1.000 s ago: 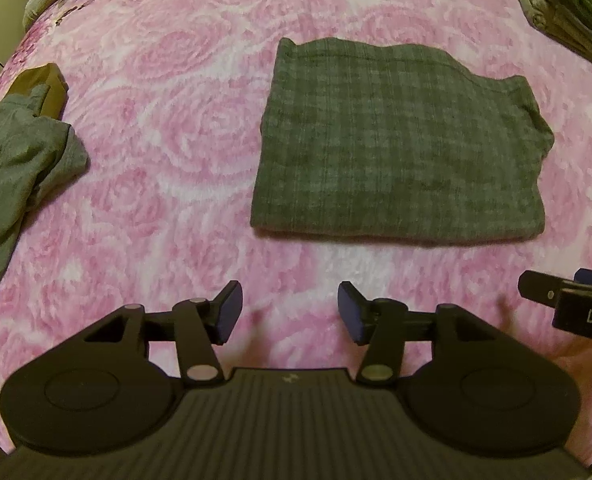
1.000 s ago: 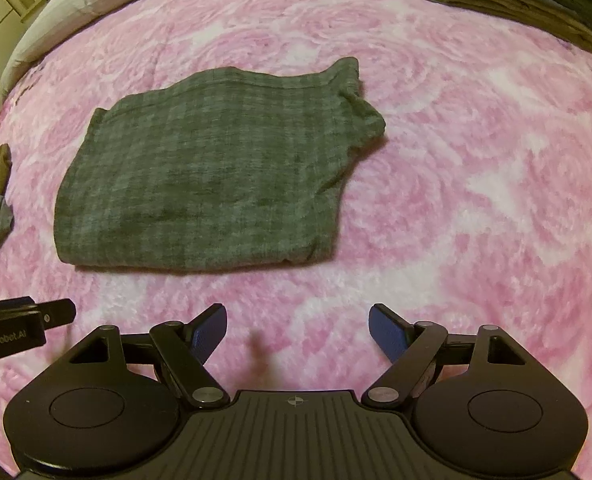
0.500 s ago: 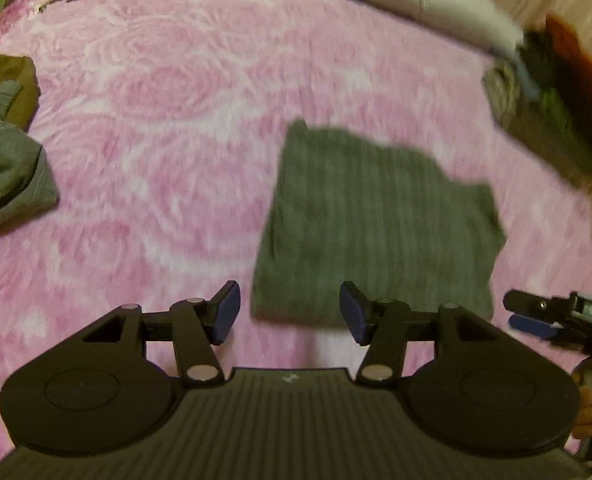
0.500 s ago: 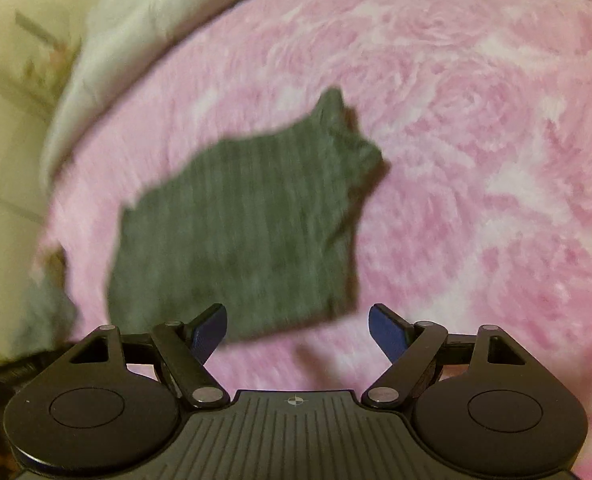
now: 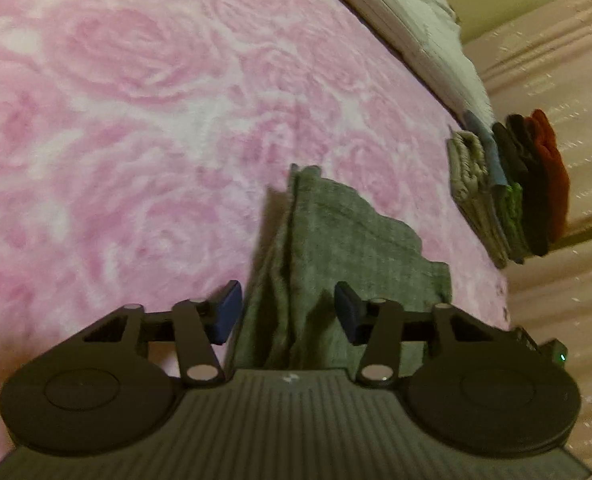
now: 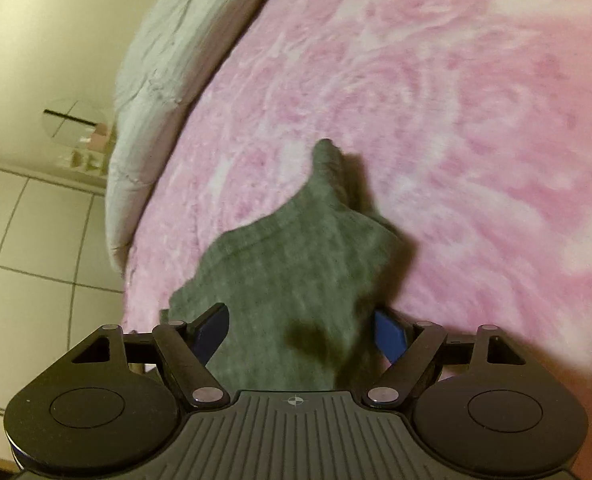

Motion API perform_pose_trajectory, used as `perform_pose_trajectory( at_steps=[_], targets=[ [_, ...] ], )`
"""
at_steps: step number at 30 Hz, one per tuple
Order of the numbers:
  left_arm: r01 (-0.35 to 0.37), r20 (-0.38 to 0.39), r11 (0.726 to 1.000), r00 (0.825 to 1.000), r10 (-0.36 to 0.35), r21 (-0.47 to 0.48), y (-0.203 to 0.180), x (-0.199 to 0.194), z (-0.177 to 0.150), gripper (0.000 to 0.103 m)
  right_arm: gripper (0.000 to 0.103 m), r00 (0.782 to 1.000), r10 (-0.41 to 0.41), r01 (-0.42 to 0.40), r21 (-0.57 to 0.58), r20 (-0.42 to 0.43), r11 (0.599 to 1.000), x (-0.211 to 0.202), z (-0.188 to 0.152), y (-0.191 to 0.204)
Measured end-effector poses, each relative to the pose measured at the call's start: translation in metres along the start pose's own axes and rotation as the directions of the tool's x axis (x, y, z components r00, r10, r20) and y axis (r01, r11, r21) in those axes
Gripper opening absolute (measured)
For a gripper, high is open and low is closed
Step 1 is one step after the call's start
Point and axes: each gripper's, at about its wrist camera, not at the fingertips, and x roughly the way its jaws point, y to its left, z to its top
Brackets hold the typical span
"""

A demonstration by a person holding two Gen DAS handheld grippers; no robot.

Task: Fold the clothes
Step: 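Grasp the folded grey shorts' edge with both grippers, then carry the held shorts with both grippers over to the clothes stack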

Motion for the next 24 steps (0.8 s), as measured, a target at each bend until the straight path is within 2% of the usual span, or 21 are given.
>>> perform_pose_trajectory(
  at_steps=[1,6,8,12,13,14,15,17,21,24],
  targets=[
    [0.016,-0.005,1.0,1.0,-0.015,0.004,0.001,0.005,0.003,0.042,0.072,1.0,0.015,-0.015,-0.008,-0.008,1.0,0.005,0.003,0.001],
    [0.102,-0.029,0.995,0.994,-0.102,0.002,0.007,0.024,0.015,0.042,0.07,0.994,0.092,-0.095,-0.061,-0.058,0.994,0.03,0.01,0.006],
    [0.13,-0.039,0.991,0.991,-0.131,-0.005,0.009,0.03,0.02,0.036,0.055,0.992,0.105,-0.109,-0.064,-0.07,0.992,0.04,0.013,0.007],
    [0.156,-0.065,0.988,0.986,-0.156,0.005,0.01,0.042,0.027,0.029,0.048,0.988,0.129,-0.136,-0.07,-0.085,0.988,0.059,0.017,0.011],
    [0.159,-0.07,0.987,0.985,-0.158,0.011,0.01,0.044,0.028,0.026,0.037,0.988,0.127,-0.133,-0.074,-0.09,0.988,0.063,0.017,0.012],
    [0.161,-0.075,0.987,0.984,-0.16,0.017,0.01,0.047,0.029,0.019,0.021,0.988,0.118,-0.126,-0.076,-0.098,0.989,0.068,0.016,0.013],
    [0.165,-0.075,0.986,0.984,-0.163,0.022,0.009,0.046,0.029,0.015,0.016,0.988,0.109,-0.118,-0.076,-0.106,0.99,0.073,0.015,0.014],
    [0.173,-0.075,0.985,0.983,-0.17,0.03,0.006,0.046,0.029,0.01,0.012,0.991,0.1,-0.107,-0.083,-0.09,0.991,0.071,0.011,0.016],
    [0.189,-0.052,0.981,0.981,-0.187,0.052,-0.008,0.036,0.028,0.008,0.01,0.994,0.107,-0.11,-0.092,-0.038,0.99,0.05,0.004,0.025],
    [0.216,-0.021,0.974,0.976,-0.215,0.075,-0.035,0.023,0.027,0.008,0.01,0.991,0.134,-0.133,-0.118,0.002,0.984,0.02,0.001,0.036]
  ],
)
